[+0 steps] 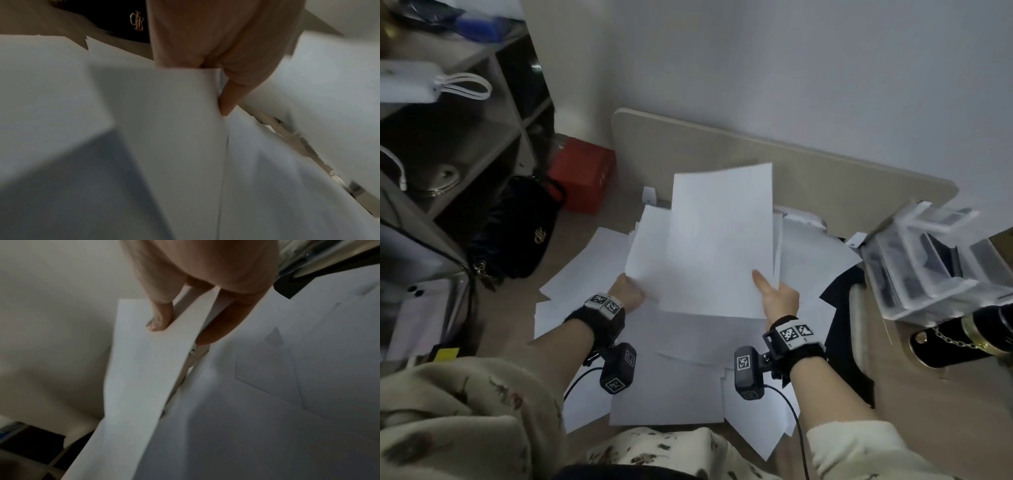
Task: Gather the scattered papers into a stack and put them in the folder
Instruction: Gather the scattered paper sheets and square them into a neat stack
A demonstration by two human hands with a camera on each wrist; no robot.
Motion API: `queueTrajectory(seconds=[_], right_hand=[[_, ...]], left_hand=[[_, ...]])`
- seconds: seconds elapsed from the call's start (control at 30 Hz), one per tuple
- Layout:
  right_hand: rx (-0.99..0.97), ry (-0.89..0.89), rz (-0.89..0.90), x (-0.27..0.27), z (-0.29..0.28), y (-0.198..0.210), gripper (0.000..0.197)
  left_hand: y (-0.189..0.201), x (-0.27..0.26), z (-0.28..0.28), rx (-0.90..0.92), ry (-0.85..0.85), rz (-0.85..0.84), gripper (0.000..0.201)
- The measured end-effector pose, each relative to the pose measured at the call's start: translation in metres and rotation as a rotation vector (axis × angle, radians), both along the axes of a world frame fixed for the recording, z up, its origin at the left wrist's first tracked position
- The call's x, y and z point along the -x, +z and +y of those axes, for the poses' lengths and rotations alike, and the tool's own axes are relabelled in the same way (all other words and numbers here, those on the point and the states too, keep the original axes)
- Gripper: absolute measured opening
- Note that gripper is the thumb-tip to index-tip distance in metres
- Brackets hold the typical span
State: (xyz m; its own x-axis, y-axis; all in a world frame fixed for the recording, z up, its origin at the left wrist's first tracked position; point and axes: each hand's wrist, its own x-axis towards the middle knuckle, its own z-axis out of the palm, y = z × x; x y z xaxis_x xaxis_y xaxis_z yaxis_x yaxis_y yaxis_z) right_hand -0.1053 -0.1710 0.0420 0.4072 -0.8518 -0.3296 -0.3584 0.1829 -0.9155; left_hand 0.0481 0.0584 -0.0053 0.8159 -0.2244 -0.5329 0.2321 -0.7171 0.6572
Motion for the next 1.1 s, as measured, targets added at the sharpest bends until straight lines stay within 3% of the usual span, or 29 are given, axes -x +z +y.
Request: queueTrajectory(seconds=[0.1, 0.27, 0.37, 0.43, 0.5, 0.57, 0.73, 0.77, 0.8, 0.87, 0.97, 1.03, 1.1], right_hand=[[-0.036, 0.048, 0.219, 0.006, -0.003, -0.014, 0.052], [-0.111, 0.131, 0.371, 0.006, -0.006, -0.021, 0.044], [-0.263, 0.185, 0.438, 0.008, -0.004, -0.018, 0.031], [-0.262, 0.266, 0.515, 0.01, -0.003, -0.02, 0.022], [-0.222, 0.319, 0.567, 0.011, -0.004, -0.025, 0.034], [-0.122, 0.379, 0.63, 0.015, -0.004, -0.029, 0.038], [-0.081, 0.457, 0.653, 0.015, -0.01, -0.037, 0.012], [-0.098, 0.493, 0.684, 0.016, -0.009, -0.033, 0.015], [-0.114, 0.547, 0.746, 0.015, -0.008, -0.029, 0.03], [0.053, 0.705, 0.885, 0.022, -0.003, -0.022, 0.044], [-0.04, 0.533, 0.816, 0.025, -0.016, -0.037, 0.028], [0.032, 0.535, 0.888, 0.027, -0.019, -0.049, 0.042], [0.035, 0.454, 0.869, 0.032, -0.021, -0.047, 0.036]], left_hand=[[-0.001, 0.0, 0.0, 0.016, -0.007, 0.0, 0.038], [-0.004, -0.002, -0.002, 0.065, 0.006, 0.011, 0.023], [-0.001, -0.001, -0.003, 0.096, 0.079, 0.061, 0.042], [-0.002, -0.001, -0.002, 0.134, 0.099, 0.089, 0.051], [-0.003, -0.001, 0.0, 0.148, 0.093, 0.106, 0.058], [-0.006, 0.0, 0.002, 0.118, 0.06, 0.089, 0.063], [-0.01, -0.001, 0.002, 0.032, 0.025, 0.038, 0.059], [-0.009, 0.0, 0.002, 0.026, 0.026, 0.027, 0.054], [-0.009, 0.0, 0.002, 0.019, 0.032, 0.017, 0.051], [-0.009, -0.001, 0.003, -0.014, 0.031, -0.001, 0.048], [-0.008, -0.003, 0.006, -0.063, 0.027, -0.001, 0.053], [-0.009, -0.004, 0.005, -0.082, 0.027, -0.009, 0.054], [-0.011, -0.005, 0.003, -0.099, 0.022, -0.028, 0.054]])
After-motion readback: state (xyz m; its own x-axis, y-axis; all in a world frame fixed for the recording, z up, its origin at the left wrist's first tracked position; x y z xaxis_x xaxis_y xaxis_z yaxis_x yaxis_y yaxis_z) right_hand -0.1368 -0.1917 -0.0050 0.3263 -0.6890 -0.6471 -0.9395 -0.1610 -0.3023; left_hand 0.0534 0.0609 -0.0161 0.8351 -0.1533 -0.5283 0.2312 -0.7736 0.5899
